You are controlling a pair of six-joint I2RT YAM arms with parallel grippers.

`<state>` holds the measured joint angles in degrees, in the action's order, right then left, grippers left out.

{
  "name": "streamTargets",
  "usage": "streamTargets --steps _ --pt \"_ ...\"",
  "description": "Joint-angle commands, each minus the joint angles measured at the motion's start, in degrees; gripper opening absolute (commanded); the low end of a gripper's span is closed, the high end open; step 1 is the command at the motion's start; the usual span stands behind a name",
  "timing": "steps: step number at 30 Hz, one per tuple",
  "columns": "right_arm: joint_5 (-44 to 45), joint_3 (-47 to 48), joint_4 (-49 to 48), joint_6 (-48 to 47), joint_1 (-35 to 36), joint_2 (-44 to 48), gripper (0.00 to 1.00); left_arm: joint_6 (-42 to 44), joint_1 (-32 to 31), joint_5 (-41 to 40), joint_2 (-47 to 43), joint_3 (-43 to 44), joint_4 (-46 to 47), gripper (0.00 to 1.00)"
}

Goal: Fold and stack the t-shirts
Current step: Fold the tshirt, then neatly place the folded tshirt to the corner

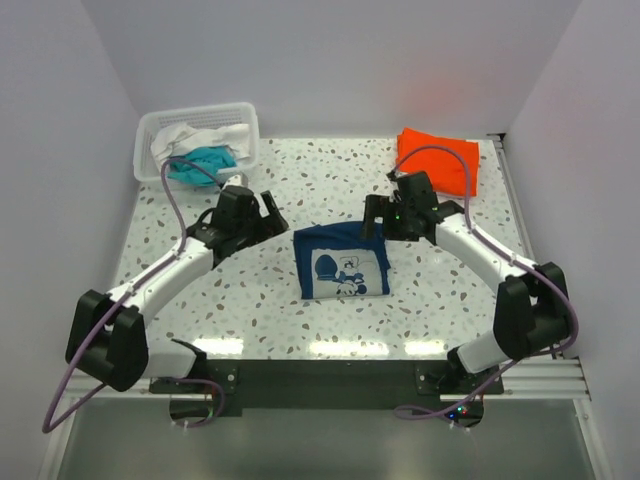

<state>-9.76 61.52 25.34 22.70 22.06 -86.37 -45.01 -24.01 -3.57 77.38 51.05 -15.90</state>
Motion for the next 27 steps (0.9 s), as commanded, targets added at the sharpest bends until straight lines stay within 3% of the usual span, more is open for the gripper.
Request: streamTargets --steps 1,10,27 --pt "8.4 0.9 3.1 1.2 -0.6 -0.5 0.99 -0.2 0.2 -4.9 -3.9 -0.9 -4.2 1.00" --pt "5.5 5.5 1.5 -1.2 -0.5 -11.1 0.99 0.3 0.2 -6.7 -9.6 -6.1 -7.0 1.00" --pt "11.1 7.7 1.6 0.2 5.0 -21.1 0.84 -1.0 0.4 -9.1 -11.3 -12.5 -8.3 1.00"
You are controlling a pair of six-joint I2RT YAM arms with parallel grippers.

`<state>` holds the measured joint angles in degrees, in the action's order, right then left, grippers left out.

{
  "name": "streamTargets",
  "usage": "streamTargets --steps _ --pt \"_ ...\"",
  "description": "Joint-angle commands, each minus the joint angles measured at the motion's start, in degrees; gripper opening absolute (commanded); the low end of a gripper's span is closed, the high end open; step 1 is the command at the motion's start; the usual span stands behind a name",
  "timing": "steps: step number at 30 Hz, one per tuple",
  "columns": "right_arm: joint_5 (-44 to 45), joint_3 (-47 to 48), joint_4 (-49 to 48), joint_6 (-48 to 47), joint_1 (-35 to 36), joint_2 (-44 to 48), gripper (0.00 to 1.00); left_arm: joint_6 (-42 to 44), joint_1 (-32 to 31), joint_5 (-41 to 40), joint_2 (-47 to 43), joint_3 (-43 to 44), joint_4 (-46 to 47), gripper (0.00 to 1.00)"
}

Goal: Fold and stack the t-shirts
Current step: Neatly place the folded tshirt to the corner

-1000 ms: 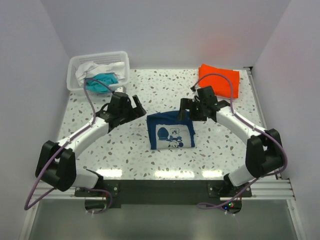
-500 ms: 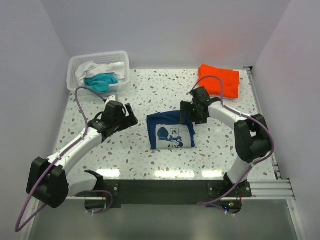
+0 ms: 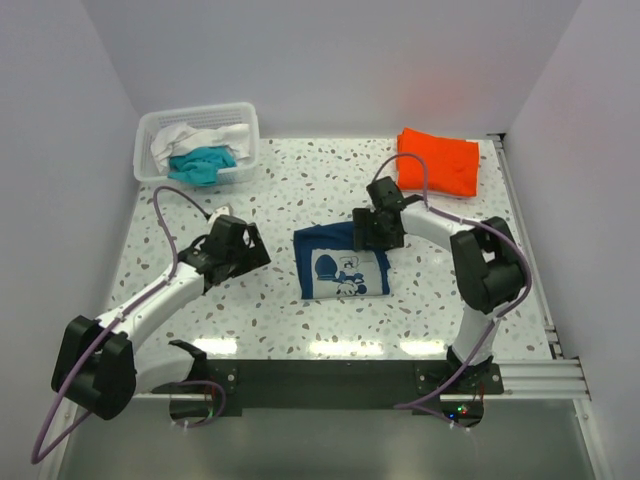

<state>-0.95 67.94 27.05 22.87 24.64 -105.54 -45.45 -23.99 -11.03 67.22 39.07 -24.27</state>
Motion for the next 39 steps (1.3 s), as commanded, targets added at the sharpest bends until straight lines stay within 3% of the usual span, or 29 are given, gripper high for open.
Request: streamTargets --steps 1,4,11,14,16,22,27,39 --pt "2.4 1.7 0.0 -0.1 3.1 -2.7 0.83 -0.7 0.4 -1.7 -1.0 -0.7 0.2 1.00" --pt "3.2 1.8 -0.3 0.8 5.0 -4.1 0.72 -0.8 0.4 -2.2 -1.1 -0.7 -0.2 1.00" --pt "10.5 3.4 0.5 2.0 8.0 -7.3 0.15 -0.9 0.6 -3.1 -1.4 -0.9 -1.1 1.00" --pt "12.8 4.4 0.1 1.3 8.8 -7.1 0.00 -1.0 0.7 -3.8 -1.7 -0.8 -1.7 1.00" --pt "13.5 5.9 -0.7 0.3 8.9 -6.2 0.00 -1.0 0.7 -4.3 -1.7 -0.8 -2.0 1.00" --pt "28.1 14.7 2.6 -1.3 9.3 -6.3 0.00 -1.5 1.0 -6.1 -2.3 0.0 -3.6 1.00" --pt "36.8 20.4 -0.2 -7.0 9.2 -7.8 0.00 -1.7 1.1 -7.9 -2.3 0.8 -5.0 1.00" --pt "46.8 35.8 -5.0 -22.2 4.7 -16.8 0.00 -2.6 1.6 -10.8 -3.4 2.6 -8.8 1.00"
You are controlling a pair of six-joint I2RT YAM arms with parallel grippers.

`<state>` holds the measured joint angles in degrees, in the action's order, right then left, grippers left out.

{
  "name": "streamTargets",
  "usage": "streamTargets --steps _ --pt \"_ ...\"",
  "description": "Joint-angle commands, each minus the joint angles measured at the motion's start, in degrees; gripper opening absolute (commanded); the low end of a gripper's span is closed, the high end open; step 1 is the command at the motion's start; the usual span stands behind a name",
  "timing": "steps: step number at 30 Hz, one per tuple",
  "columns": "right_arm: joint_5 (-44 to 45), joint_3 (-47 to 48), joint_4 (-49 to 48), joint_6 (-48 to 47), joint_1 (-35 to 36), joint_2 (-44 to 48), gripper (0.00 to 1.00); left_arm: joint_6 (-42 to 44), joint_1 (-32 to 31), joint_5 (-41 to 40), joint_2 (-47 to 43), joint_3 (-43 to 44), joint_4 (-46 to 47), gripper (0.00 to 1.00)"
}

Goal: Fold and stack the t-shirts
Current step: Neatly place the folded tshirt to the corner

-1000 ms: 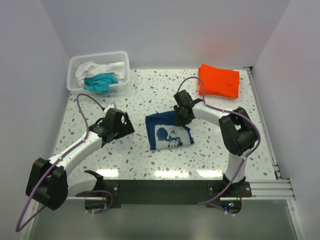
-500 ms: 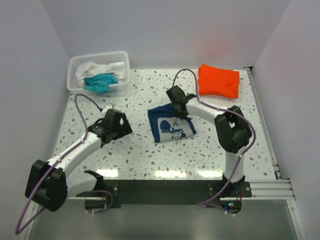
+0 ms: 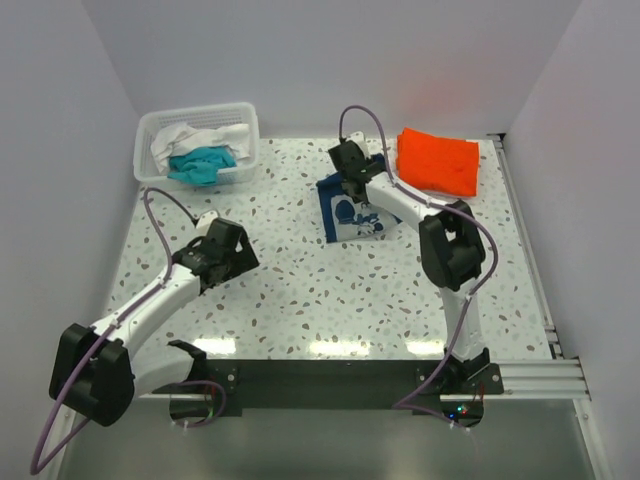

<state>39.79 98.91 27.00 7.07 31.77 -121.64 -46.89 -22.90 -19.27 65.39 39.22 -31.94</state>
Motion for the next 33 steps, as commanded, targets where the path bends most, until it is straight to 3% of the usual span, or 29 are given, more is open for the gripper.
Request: streamTargets --steps 1,16,23,33 --pt "6.1 5.8 -5.3 -6.7 -2.9 -1.0 0.00 -1.3 0.6 -2.9 -1.5 2.6 -1.3 1.00" --pt "6.7 18.1 -13.0 -23.7 -11.2 -5.5 0.00 -2.0 1.2 -7.2 0.7 4.7 -3.7 1.00" --pt "8.3 24.7 -12.5 -26.7 -11.6 -8.7 0.00 -2.4 1.3 -7.8 0.9 4.5 -4.3 1.00" --pt "7.8 27.3 -11.0 -27.6 -11.9 -5.8 0.00 -2.5 1.4 -7.8 1.0 4.0 -3.8 1.00"
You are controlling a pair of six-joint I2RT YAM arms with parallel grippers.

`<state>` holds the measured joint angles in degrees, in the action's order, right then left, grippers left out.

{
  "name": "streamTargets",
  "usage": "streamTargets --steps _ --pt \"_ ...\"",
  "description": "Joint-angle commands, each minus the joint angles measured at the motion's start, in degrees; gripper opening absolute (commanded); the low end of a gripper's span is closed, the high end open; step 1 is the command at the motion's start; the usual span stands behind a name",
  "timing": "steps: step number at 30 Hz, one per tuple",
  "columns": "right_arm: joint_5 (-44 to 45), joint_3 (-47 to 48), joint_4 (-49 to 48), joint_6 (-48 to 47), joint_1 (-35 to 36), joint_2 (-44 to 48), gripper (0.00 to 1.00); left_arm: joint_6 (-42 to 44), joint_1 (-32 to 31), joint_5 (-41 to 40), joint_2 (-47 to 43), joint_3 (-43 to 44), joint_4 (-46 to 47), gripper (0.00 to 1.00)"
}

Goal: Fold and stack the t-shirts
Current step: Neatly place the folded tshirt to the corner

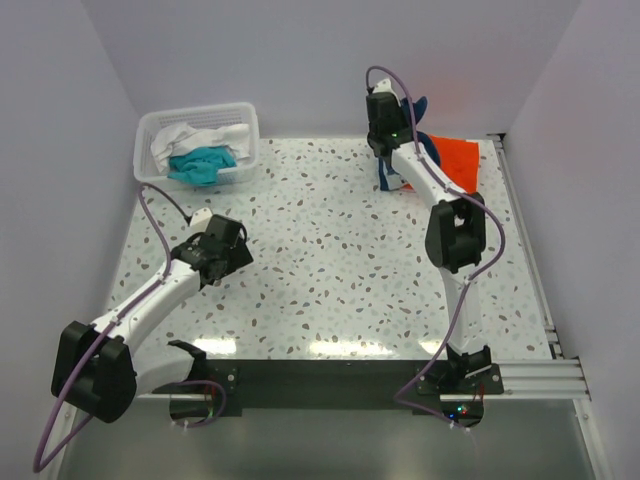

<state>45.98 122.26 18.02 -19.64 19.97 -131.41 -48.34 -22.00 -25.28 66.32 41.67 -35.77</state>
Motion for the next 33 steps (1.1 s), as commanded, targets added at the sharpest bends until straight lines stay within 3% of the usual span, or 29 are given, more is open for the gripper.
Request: streamTargets --steps 1,17,33 --pt "1.3 4.2 -1.4 -0.5 -0.1 4.6 0.00 -1.1 0.5 -1.8 0.3 1.7 0.1 1.00" --pt "-5.7 5.9 6.1 5.3 -0.5 10.8 0.00 -0.8 0.5 -1.2 1.1 1.6 0.2 1.00" --pt "-8.0 3.9 7.6 7.4 -3.7 12.2 0.00 -0.8 0.5 -1.1 1.3 1.7 0.5 1.00"
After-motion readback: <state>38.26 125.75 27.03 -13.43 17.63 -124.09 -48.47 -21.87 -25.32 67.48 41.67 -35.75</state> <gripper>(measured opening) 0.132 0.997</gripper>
